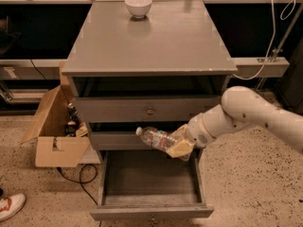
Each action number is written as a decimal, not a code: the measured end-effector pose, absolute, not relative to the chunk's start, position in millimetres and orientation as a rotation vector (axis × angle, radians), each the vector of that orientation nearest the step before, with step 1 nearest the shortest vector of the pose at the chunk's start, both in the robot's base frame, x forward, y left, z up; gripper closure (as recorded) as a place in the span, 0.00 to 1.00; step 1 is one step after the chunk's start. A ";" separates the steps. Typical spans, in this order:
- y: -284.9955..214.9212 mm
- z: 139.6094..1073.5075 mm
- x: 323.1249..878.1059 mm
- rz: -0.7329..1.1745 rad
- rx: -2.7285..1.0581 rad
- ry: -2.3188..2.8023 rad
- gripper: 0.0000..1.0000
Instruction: Place water bottle into bottom drawer
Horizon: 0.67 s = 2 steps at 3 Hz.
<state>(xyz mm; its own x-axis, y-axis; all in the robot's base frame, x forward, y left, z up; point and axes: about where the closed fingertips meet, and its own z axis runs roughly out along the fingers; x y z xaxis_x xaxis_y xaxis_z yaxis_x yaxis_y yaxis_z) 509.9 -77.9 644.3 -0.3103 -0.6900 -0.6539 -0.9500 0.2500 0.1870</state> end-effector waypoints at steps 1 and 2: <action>-74.9 560.1 509.7 0.909 -1.475 2.125 1.00; -70.4 513.2 506.5 0.984 -1.462 2.148 1.00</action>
Offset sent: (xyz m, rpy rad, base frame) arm -0.0043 0.0088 -0.1825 0.0743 0.2124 0.0142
